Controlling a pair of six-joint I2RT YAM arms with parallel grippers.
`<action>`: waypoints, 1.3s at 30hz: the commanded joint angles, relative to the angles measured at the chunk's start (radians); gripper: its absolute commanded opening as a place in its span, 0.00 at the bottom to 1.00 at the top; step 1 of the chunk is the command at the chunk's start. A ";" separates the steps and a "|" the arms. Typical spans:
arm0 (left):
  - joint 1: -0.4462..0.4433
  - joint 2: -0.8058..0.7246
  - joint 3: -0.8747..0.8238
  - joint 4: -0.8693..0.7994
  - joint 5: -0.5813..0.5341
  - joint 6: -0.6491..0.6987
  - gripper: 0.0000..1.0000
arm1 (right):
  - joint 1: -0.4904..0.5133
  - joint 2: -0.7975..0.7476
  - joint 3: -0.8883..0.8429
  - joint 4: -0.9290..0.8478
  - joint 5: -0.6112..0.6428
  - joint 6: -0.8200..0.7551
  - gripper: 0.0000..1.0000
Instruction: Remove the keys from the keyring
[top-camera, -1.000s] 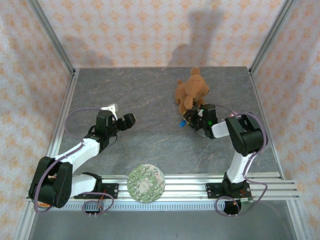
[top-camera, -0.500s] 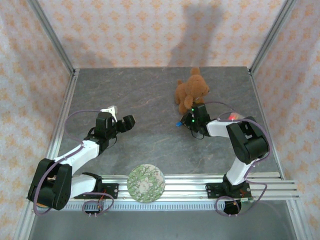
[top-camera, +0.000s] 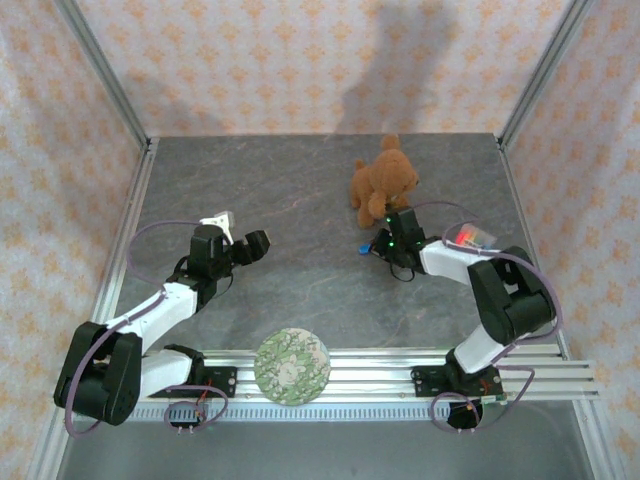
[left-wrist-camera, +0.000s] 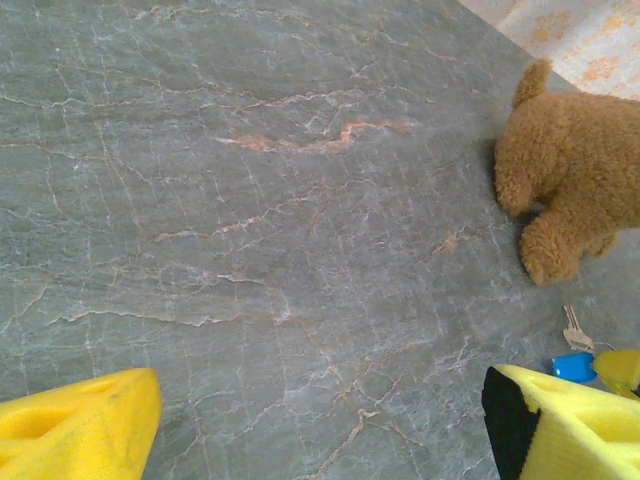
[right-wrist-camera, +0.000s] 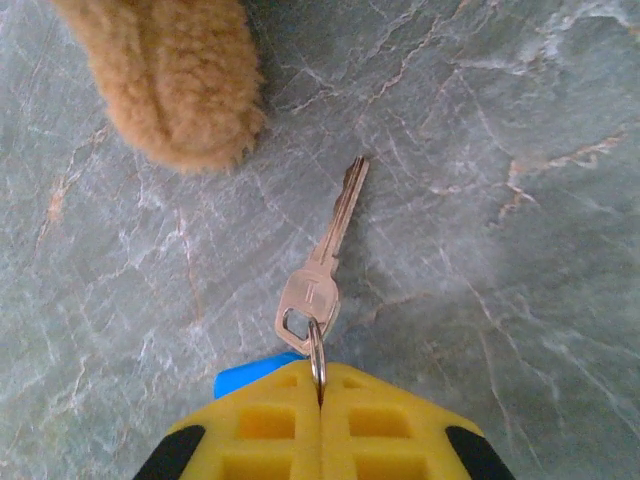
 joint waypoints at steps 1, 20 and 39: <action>-0.009 -0.032 -0.002 0.013 0.012 -0.038 0.85 | 0.002 -0.065 0.022 -0.122 0.030 -0.070 0.00; -0.044 -0.097 0.183 -0.037 0.239 -0.069 0.72 | 0.002 -0.342 0.334 -0.438 -0.418 -0.432 0.00; -0.259 -0.002 0.387 0.035 0.317 -0.126 0.61 | 0.064 -0.284 0.443 -0.302 -0.408 -0.216 0.00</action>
